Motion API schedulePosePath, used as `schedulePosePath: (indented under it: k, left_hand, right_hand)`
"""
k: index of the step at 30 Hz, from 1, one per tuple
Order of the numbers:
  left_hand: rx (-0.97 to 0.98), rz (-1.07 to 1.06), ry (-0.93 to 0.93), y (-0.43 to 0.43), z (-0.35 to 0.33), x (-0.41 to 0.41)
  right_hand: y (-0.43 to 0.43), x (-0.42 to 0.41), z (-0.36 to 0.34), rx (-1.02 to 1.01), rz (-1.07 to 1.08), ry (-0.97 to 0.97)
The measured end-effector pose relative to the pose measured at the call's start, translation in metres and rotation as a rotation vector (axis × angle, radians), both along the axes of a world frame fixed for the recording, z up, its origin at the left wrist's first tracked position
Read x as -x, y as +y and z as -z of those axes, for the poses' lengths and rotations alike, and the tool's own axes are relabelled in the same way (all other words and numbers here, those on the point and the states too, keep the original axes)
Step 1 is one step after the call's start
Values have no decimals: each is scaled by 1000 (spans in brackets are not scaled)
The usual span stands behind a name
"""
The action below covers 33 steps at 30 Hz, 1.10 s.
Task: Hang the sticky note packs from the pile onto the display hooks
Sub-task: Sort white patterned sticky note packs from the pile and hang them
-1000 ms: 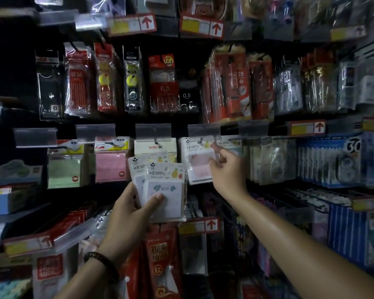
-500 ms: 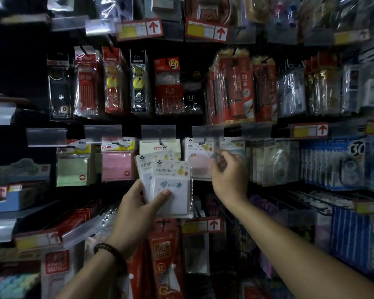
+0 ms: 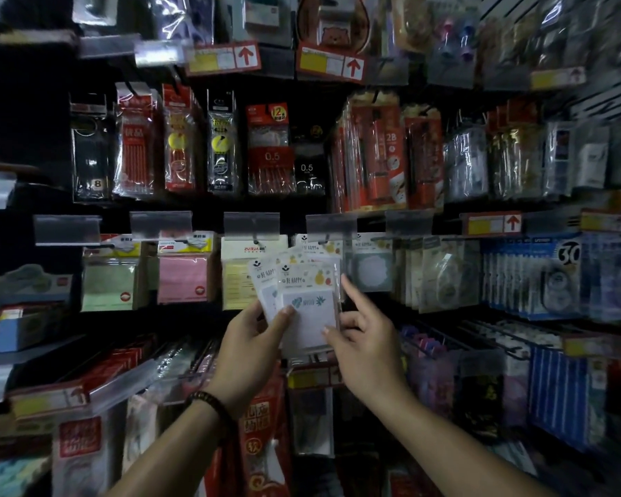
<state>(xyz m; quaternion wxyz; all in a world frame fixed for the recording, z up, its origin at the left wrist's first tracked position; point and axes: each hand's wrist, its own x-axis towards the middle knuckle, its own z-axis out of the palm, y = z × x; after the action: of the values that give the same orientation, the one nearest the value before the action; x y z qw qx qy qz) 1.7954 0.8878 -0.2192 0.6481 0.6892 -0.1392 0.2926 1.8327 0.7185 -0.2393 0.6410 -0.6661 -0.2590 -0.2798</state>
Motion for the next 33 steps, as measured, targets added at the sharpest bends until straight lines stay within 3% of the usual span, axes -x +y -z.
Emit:
schedulePosePath:
  k: [5,13,24,33]
  left_hand:
    - [-44,28,55,9,-3,2]
    - [-105,-134,59,36,-9,1]
    - [-191,-224,-30,63,-8,3]
    - [-203,-269,-65,71,-4,7]
  right_hand:
    - [-8,-6,-7,23,22,-19]
    - [-15,-20,-21,-89,2,-27]
    - [-12,-37,-40,-148,18,-116]
    - [-5,-69,-36,-127,216,-113]
